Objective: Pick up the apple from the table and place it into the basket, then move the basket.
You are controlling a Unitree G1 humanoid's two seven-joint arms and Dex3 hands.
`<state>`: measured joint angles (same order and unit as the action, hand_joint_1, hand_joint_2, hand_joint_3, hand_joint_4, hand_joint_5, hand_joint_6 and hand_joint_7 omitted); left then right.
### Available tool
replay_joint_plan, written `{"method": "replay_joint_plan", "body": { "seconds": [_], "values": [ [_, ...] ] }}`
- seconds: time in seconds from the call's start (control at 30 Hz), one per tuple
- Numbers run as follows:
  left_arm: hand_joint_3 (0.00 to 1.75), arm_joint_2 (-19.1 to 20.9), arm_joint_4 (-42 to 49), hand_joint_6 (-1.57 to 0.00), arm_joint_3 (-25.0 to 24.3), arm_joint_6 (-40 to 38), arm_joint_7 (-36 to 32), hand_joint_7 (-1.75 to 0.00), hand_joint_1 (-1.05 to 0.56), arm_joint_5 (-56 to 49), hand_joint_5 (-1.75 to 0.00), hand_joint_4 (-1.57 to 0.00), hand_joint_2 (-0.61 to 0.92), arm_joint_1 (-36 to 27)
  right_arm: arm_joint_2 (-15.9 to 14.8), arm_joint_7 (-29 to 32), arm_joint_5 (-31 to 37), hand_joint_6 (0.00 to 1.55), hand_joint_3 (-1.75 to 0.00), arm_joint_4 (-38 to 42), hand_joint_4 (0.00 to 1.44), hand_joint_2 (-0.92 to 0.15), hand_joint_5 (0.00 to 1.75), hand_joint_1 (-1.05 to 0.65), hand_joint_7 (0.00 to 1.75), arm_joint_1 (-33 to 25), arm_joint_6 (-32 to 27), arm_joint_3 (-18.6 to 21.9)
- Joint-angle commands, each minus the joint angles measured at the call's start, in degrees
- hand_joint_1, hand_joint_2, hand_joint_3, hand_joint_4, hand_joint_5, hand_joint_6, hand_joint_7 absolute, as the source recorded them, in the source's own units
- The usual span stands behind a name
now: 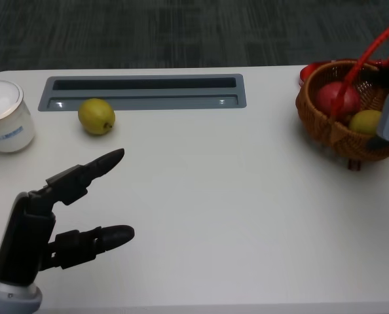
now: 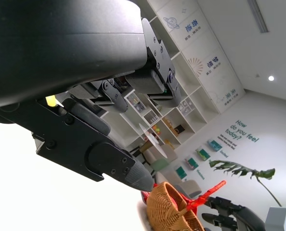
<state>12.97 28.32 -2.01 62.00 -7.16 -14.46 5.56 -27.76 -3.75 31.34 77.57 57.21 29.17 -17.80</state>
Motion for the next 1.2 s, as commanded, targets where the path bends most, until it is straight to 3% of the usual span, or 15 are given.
{"method": "replay_joint_plan", "body": {
  "seconds": [0.03, 0.27, 0.63, 0.9, 1.2],
  "values": [
    [0.00, 0.8, 0.2, -0.64, 0.1, 0.3, 0.9, 0.00, -0.53, 0.9, 0.00, -0.70, 0.76, 1.2, -1.9, -0.5, -1.7, 0.40, -0.01, -0.9, 0.45, -0.80, 0.02, -0.98, 0.02, -1.6, 1.3, 1.4],
    [0.00, 1.0, 0.3, -0.65, 0.0, 0.5, 1.1, 0.00, -0.51, 0.9, 0.00, -0.70, 0.76, 1.8, -3.0, -0.9, -4.4, 0.42, 0.00, -1.8, 0.44, -0.78, 0.00, -0.89, 0.01, -5.2, 6.1, 4.3],
    [0.00, 1.8, 1.0, -0.67, -0.3, 1.6, 1.0, -0.01, -0.53, 0.6, -0.01, -0.72, 0.75, 2.6, -3.5, -0.5, -11.7, 0.43, -0.01, -8.2, 0.47, -0.82, 0.01, -0.72, 0.00, -15.9, 21.7, 9.7],
    [0.00, 2.3, 1.0, -0.66, 0.1, 1.1, 2.2, 0.00, -0.53, 1.6, 0.00, -0.71, 0.76, 3.1, 0.2, -3.4, -19.1, 0.43, 0.00, -17.1, 0.47, -0.83, 0.01, -0.49, 0.00, -25.7, 31.9, 12.7],
    [0.00, 2.2, 0.8, -0.66, 0.3, 1.1, 4.0, 0.00, -0.51, 2.8, 0.00, -0.71, 0.76, 3.5, 6.4, -9.4, -25.8, 0.43, 0.00, -30.3, 0.48, -0.84, 0.00, -0.38, 0.01, -34.7, 33.4, 11.6]
  ]
}}
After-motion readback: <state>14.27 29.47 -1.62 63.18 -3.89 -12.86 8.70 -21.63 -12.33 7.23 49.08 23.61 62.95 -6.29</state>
